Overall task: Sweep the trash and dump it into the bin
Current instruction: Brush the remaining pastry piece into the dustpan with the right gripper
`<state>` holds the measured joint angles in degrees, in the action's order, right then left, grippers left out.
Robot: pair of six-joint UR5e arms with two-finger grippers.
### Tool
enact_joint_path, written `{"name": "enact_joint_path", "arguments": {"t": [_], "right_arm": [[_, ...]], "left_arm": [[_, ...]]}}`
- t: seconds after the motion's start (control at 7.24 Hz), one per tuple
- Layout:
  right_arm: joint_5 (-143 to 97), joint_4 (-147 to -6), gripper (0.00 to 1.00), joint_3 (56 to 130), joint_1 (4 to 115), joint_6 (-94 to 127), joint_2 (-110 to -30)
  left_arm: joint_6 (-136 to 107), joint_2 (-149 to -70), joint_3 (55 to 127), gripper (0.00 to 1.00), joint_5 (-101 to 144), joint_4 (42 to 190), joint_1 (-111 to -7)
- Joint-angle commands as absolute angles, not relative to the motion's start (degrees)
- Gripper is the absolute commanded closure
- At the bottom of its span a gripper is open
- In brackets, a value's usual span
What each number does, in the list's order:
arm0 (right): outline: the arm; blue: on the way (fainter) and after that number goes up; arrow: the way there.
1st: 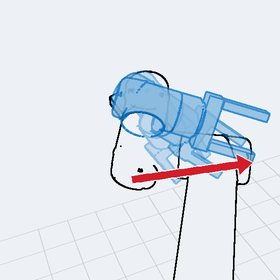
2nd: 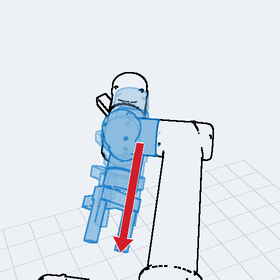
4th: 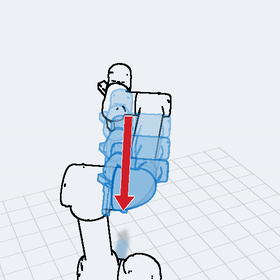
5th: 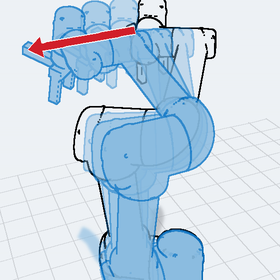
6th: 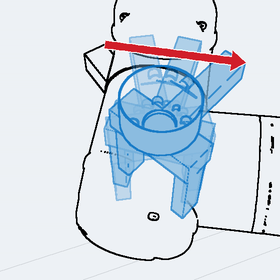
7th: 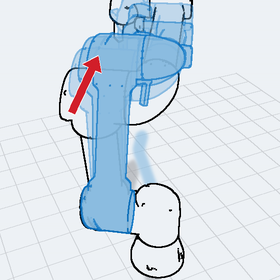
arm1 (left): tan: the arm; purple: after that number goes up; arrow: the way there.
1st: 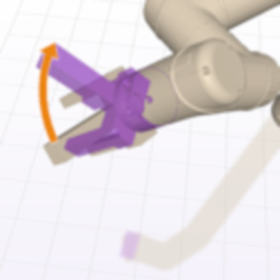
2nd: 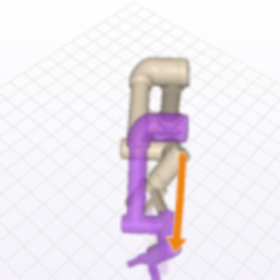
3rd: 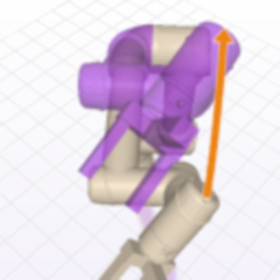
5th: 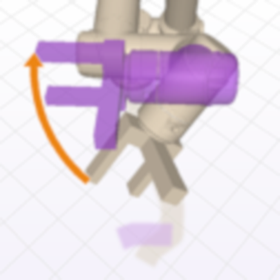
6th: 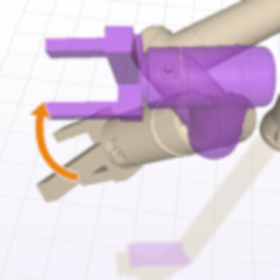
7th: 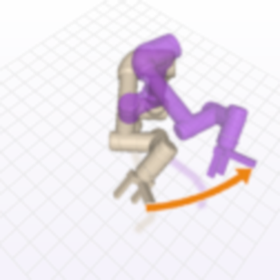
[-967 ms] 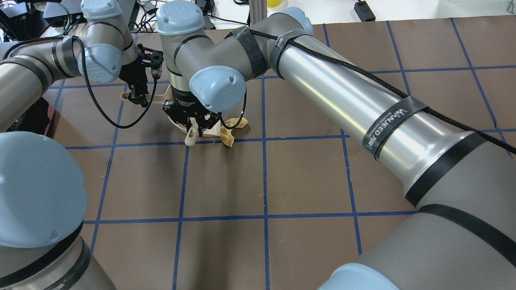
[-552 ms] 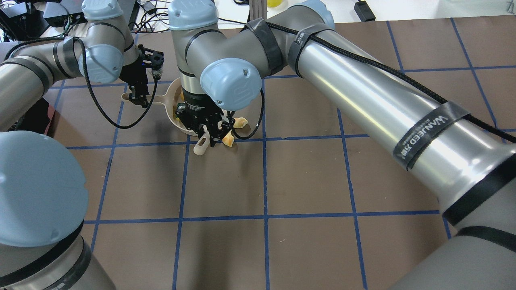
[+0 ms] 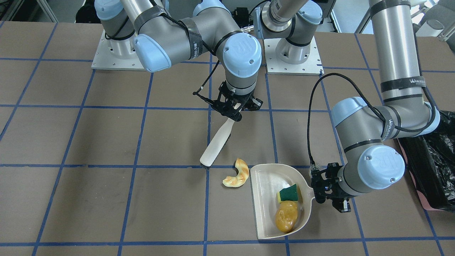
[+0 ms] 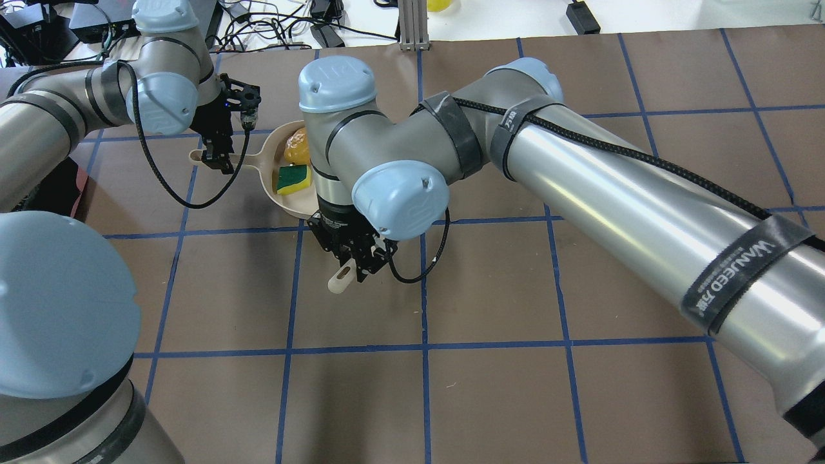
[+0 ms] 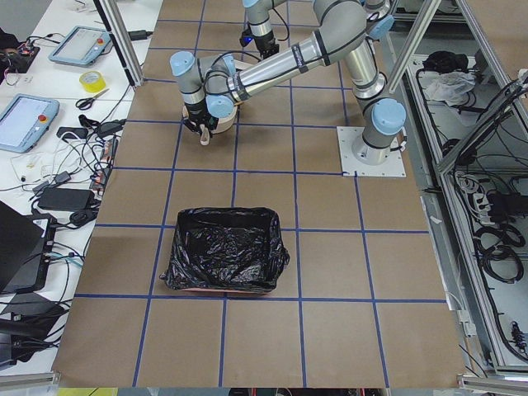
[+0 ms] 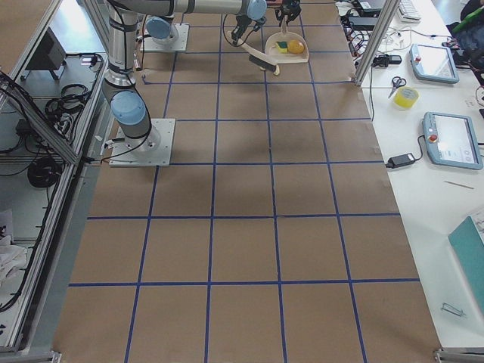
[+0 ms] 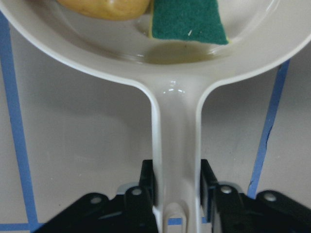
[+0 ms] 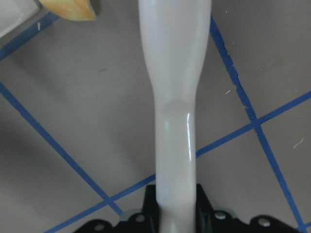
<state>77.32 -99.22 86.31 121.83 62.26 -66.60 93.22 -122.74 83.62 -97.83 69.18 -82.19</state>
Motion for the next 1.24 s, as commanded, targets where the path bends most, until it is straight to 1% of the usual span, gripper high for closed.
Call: {"name": "enact_joint_path", "arguments": {"t": [0.0,0.28,0.69,0.83,1.1], "right_arm": [[77.6,-100.9,1.0,87.5,123.0,64.2,-65.0],[77.3,-106.6,1.0,87.5,123.3,63.9,-61.8],[77.3,-107.8,1.0,86.4,123.3,57.9,-60.2],[77.2,-107.8,1.0,85.2,123.3,55.4,-59.3],[76.4,-107.8,1.0,79.9,123.3,53.6,-55.4]], "left_arm": [[93.3,-123.0,83.7,1.0,-97.8,69.2,-82.2],[93.6,-123.0,83.8,1.0,-97.7,69.1,-82.3],[93.6,-123.0,83.8,1.0,-97.7,69.1,-82.3],[93.7,-123.0,83.8,1.0,-97.7,69.1,-82.3],[93.7,-123.1,83.5,1.0,-97.6,69.0,-82.3]]}}
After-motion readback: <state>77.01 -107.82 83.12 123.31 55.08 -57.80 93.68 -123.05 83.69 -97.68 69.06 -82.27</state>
